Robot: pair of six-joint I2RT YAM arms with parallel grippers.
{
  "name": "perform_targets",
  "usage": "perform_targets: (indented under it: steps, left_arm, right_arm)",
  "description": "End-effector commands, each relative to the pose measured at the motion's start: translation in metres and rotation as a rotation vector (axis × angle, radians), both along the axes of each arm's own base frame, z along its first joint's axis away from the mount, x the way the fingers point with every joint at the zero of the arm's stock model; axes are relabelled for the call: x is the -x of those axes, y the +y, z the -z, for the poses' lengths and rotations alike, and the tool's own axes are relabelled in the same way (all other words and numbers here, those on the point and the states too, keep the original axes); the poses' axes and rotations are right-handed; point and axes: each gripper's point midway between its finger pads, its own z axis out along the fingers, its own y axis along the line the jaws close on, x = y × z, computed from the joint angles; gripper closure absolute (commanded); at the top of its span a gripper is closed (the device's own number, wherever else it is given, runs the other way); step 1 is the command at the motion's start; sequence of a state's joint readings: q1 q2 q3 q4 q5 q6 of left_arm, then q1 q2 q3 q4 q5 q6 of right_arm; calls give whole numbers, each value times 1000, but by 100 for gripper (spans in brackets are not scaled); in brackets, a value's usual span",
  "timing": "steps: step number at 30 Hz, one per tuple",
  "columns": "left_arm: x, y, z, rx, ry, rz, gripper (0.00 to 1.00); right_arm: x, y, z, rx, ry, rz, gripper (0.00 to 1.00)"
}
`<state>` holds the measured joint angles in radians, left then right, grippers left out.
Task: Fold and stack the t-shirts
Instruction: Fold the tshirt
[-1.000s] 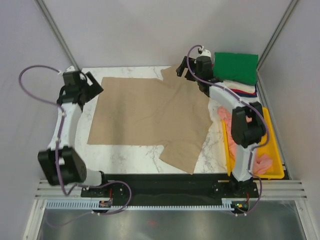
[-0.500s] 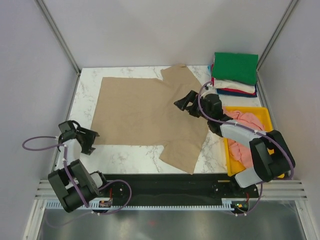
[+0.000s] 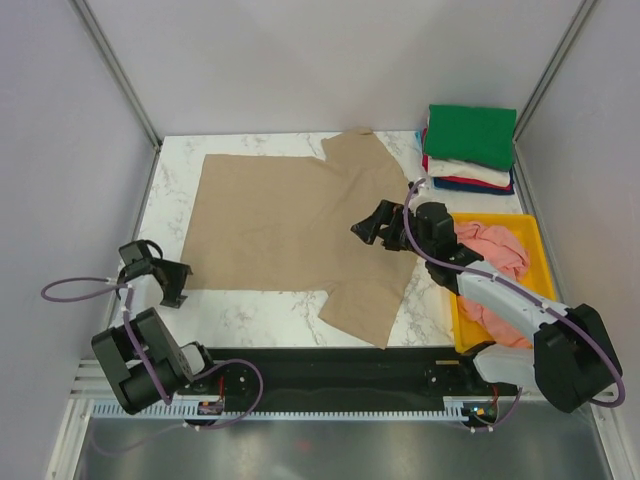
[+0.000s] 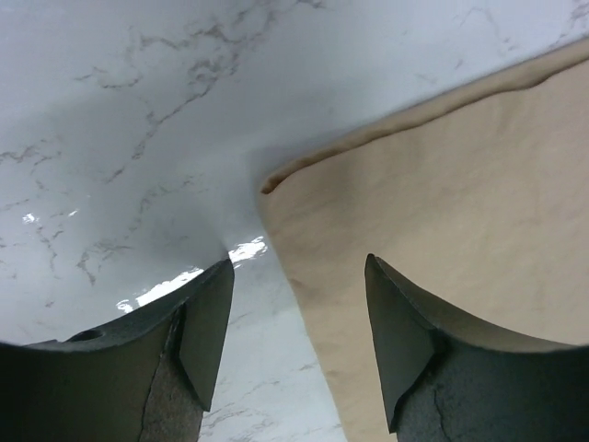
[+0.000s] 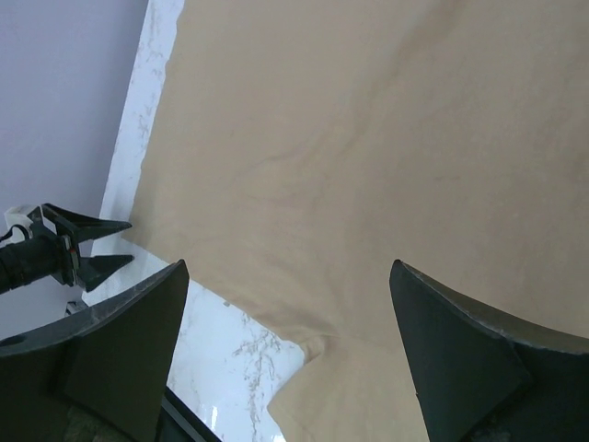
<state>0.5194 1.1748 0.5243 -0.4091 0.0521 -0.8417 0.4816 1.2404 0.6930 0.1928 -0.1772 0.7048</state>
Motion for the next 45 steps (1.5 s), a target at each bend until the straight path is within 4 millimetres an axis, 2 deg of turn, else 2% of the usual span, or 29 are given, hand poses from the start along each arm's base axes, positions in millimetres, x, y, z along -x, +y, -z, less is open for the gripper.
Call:
perform_targets:
  steps: [1,5,7,9,10,12,14,15,16,18,21,23,27,29,30,34,37,41,42,45]
  left_arm:
    - [-10,17,9,-14,10,-115,32]
    - [-17,24,18,-19,24,-152,34]
    - [-24,24,20,-28,5,-156,39]
    - [-27,19,25,-26,-2,-137,53]
    - [-29,15,25,-41,1,-119,57]
    - [-34,12,23,-61,-8,-100,65]
    - [-37,7,22,-75,-18,-79,71]
    - [-37,6,21,-76,-19,-76,82]
    - [-38,5,21,-79,-22,-70,87]
    - [-39,5,17,-86,-32,-62,98]
    - [-37,4,15,-89,-39,-66,98]
    - [-38,3,12,-87,-56,-65,98]
    - [-40,-1,4,-89,-89,-52,98]
    - [-40,-1,1,-91,-98,-52,98]
    - [-41,-2,1,-87,-100,-51,98]
    - [-43,-5,0,-71,-113,-47,98]
    - [-44,-7,1,-65,-110,-41,98]
    - [-41,-9,4,-59,-107,-42,98]
    - [-41,-11,5,-49,-108,-43,98]
    - [-41,-13,6,-38,-107,-38,98]
  right_arm:
    - [7,-9,2,30,-18,6,2]
    - [15,-7,13,41,6,-27,2]
    - [20,-10,21,61,30,-32,2]
    - [23,-16,21,82,21,-22,2]
    - [29,-20,28,103,42,-17,2]
    - [33,-30,27,130,37,6,2]
    - [45,-39,39,165,83,15,2]
    - [49,-40,42,168,98,18,2]
    - [59,-45,54,188,140,17,2]
    - [74,-44,60,210,157,-9,2]
    - [105,-43,75,274,210,-44,2]
    - [127,-51,93,321,292,-39,2]
    - [177,-62,127,354,435,-62,12]
    - [185,-65,130,323,451,-33,19]
    - [195,-69,138,340,474,-37,21]
    - [206,-71,148,331,508,-22,32]
    - [206,-66,150,329,506,-18,34]
    - [206,-52,159,351,517,-48,38]
    - [206,-52,167,377,537,-32,39]
    - [217,-40,178,410,562,-49,45]
